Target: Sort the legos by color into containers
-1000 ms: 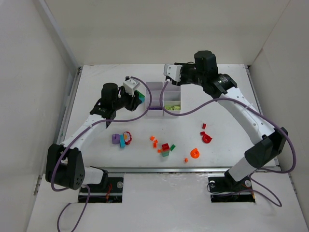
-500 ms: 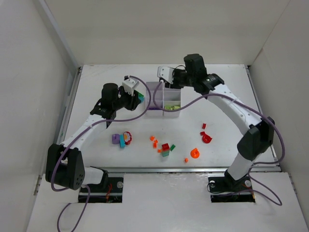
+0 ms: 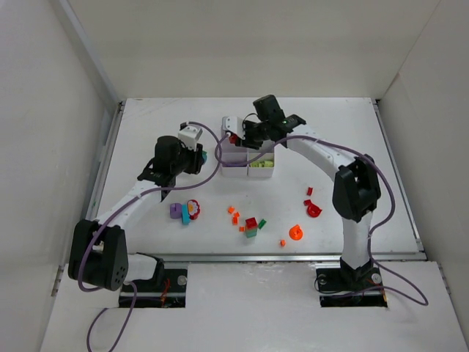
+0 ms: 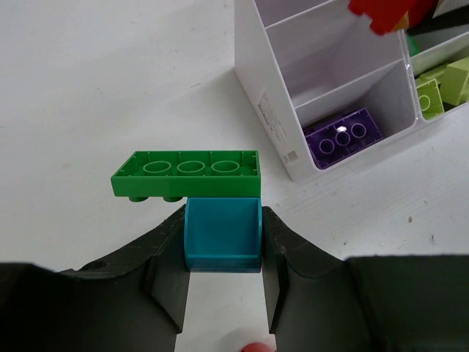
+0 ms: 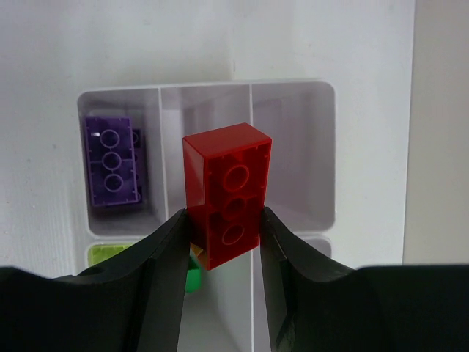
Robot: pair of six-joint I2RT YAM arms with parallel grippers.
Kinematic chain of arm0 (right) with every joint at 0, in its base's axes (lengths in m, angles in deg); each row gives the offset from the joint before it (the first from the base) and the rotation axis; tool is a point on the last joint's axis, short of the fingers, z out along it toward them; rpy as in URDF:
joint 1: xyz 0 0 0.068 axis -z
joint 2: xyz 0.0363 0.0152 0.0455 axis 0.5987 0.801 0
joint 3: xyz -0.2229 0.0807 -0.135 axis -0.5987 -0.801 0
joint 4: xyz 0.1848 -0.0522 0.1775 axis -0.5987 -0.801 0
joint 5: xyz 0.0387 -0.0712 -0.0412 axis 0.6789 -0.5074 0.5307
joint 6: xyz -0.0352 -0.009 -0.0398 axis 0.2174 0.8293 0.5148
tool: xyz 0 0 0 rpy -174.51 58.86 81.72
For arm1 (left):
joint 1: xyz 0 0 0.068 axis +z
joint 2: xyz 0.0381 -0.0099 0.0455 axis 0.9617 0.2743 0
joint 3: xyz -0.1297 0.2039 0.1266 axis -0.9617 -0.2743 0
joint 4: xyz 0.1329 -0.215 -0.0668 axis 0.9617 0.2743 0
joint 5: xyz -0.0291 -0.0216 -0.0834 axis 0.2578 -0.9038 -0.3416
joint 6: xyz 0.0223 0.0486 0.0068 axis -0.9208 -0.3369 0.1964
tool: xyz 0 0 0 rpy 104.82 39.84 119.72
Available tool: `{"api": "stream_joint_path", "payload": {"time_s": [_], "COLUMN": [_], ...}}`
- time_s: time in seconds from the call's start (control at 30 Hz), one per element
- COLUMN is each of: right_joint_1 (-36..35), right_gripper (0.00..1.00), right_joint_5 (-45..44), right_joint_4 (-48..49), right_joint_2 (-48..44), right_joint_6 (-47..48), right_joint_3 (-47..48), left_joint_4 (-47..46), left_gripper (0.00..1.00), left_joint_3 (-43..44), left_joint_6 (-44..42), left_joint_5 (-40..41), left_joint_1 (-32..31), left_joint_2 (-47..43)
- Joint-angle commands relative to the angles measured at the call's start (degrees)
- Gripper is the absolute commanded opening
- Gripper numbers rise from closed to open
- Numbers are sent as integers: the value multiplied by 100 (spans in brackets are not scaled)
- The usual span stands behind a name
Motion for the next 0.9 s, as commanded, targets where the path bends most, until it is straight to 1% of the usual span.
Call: {"api": "stream_joint_path", "payload": {"time_s": [0.0,0.1,0.13,0.3,0.47,0.5,0.6,0.63,0.7,0.73,0.77,0.8,0.83,0.87], "right_joint_1": [-198,-251,-251,-251,-251,-251,-251,-251,-251,-251,-251,-251,-251,-251], "right_gripper": [0,0,2,3,19,25,35,43,52,61,64,70,72,89], "right_joint_5": [122,68,68,-116,-116,-116,-64,-63,-63,-63,-63,-63,-63,-63], "right_joint_4": [115,115,115,54,-52,-52,-105,-105,-105,-105,-105,-105,-105,-105], "right_joint_2": [-50,73,160,284,345,345,345,345,345,345,345,345,293,293], "right_joint_6": [-56,-56,-56,-56,-3,-3,-3,-3,-3,-3,-3,-3,-3,-3], "right_joint_3": [347,469,522,576,576,523,523,471,470,470,470,470,470,522], "left_joint_4": [-362,-415,-415,-467,-467,-467,-467,-467,-467,-467,-467,-467,-467,-467], "left_gripper": [0,0,0,0,0,0,0,0,0,0,0,0,0,0], "left_joint_3": [-39,-100,-100,-100,-100,-100,-100,-100,-100,-100,-100,-100,-100,-100], "left_joint_6": [149,149,202,202,202,202,202,202,202,202,202,202,202,202], "left_joint_5": [133,133,133,80,80,80,80,80,80,80,80,80,28,27], "left_joint_1": [21,21,21,21,21,21,21,21,21,21,21,21,21,21], "left_joint_2": [-280,-280,-280,-280,-280,-280,-280,-280,-280,-280,-280,-280,-280,-280]}}
